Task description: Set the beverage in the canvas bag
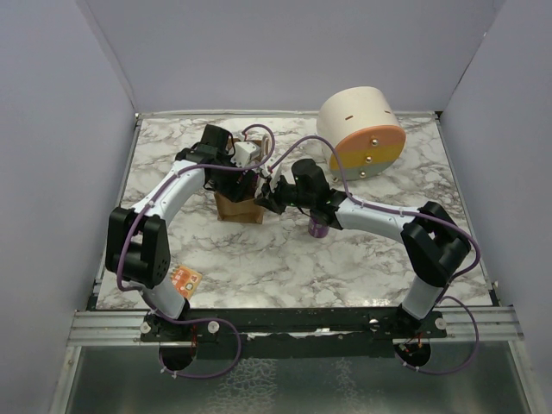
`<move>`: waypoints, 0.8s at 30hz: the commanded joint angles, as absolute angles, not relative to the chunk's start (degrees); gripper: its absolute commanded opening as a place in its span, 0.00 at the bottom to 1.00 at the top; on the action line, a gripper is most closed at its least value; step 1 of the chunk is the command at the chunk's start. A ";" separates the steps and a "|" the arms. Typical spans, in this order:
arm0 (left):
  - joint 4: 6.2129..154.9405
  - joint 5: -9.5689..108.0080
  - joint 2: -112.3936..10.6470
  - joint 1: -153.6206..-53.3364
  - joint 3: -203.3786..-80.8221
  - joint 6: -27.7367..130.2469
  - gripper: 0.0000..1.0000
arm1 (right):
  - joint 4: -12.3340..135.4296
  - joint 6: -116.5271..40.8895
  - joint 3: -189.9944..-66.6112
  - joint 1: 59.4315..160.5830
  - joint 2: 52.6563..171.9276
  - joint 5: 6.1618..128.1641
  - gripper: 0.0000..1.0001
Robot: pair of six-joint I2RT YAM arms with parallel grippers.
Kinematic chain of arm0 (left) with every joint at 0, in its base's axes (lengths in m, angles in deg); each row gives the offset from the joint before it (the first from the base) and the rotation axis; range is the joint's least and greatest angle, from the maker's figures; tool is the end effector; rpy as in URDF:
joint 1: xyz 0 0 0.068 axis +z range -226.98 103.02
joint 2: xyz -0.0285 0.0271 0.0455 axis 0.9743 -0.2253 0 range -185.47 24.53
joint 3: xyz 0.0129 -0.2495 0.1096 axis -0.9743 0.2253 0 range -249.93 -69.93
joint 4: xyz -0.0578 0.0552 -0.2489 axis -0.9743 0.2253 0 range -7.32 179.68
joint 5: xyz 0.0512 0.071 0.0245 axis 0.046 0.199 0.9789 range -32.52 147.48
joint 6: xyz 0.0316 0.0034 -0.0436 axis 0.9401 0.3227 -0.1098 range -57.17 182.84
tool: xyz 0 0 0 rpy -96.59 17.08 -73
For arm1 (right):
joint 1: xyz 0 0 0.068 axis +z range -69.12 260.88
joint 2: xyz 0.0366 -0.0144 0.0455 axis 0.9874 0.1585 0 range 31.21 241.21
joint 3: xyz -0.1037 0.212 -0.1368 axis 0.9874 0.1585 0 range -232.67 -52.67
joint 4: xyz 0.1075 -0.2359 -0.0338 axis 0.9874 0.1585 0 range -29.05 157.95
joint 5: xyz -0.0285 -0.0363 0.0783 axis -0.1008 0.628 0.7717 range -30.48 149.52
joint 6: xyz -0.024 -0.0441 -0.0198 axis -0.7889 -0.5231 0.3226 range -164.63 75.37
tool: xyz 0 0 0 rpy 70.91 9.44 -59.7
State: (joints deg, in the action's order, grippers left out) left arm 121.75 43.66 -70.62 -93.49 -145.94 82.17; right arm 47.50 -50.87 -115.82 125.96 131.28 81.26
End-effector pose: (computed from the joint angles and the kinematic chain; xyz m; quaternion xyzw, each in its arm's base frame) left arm 0.3349 -0.1082 0.2605 0.3252 0.8983 -0.1091 0.2746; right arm 0.2705 0.2898 0.2315 -0.4488 0.6954 0.3278 0.4556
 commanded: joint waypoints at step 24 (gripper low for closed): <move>128.72 46.76 -74.90 -92.85 -146.78 82.32 0.75 | 48.07 -51.76 -117.49 126.25 130.38 82.81 0.01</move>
State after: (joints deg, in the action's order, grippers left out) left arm 123.08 44.36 -73.94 -93.49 -146.90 81.56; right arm 47.65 -51.03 -115.93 126.27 131.28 81.59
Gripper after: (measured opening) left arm 0.733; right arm 0.062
